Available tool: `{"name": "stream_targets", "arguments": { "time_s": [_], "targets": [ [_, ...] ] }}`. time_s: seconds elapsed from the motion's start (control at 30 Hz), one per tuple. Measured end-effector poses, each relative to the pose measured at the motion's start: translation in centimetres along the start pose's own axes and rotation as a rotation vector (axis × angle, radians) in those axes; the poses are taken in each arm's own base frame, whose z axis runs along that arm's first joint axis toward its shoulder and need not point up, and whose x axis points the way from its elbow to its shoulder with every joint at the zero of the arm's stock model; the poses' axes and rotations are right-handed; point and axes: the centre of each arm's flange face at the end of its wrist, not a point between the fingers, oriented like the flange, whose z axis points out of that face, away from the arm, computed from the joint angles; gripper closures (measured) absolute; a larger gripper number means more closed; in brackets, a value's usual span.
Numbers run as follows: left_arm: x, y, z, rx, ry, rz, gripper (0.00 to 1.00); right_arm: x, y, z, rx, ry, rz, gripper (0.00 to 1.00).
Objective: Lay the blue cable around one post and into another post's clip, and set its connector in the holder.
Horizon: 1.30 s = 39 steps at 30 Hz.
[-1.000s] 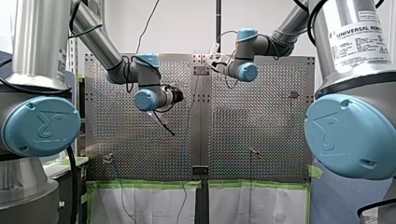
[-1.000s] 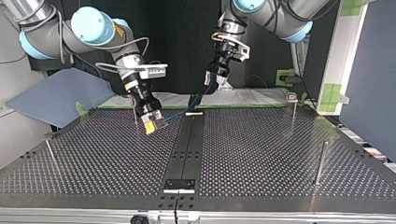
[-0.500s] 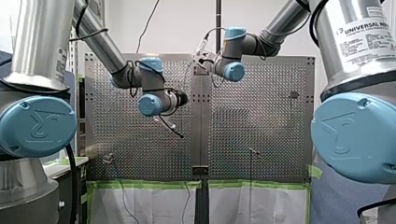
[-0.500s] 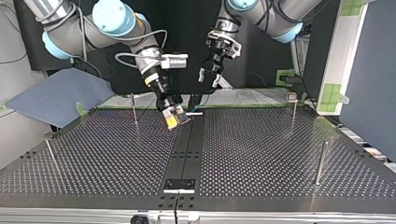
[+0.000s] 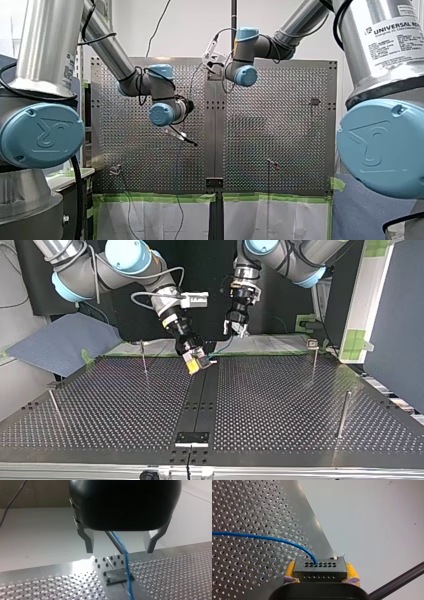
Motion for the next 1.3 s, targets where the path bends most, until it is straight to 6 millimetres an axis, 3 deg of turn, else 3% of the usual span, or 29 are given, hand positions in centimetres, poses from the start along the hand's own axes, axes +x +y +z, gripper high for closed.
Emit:
{"name": "stream_targets", "arguments": {
  "time_s": [1.0,1.03,1.07,1.13,1.3],
  "targets": [
    [-3.8,1.4,2.2,-0.024,-0.174,0.044,0.00,-0.2,-2.4,-0.1,0.038,-0.009,0.006,1.00],
    [-3.8,1.4,2.3,-0.022,-0.176,0.045,0.13,-0.1,-2.4,-0.1,0.038,-0.008,0.007,1.00],
    [-3.9,1.4,2.3,-0.019,-0.177,0.044,0.13,-0.1,-2.4,-0.1,0.038,-0.008,0.007,1.00],
    [-3.9,1.3,2.4,-0.010,-0.179,0.041,0.22,-0.1,-2.4,-0.1,0.039,-0.007,0.008,1.00],
    [-3.9,1.0,2.7,0.017,-0.185,0.028,0.25,0.1,-2.6,-0.1,0.042,-0.007,0.009,1.00]
  ]
}}
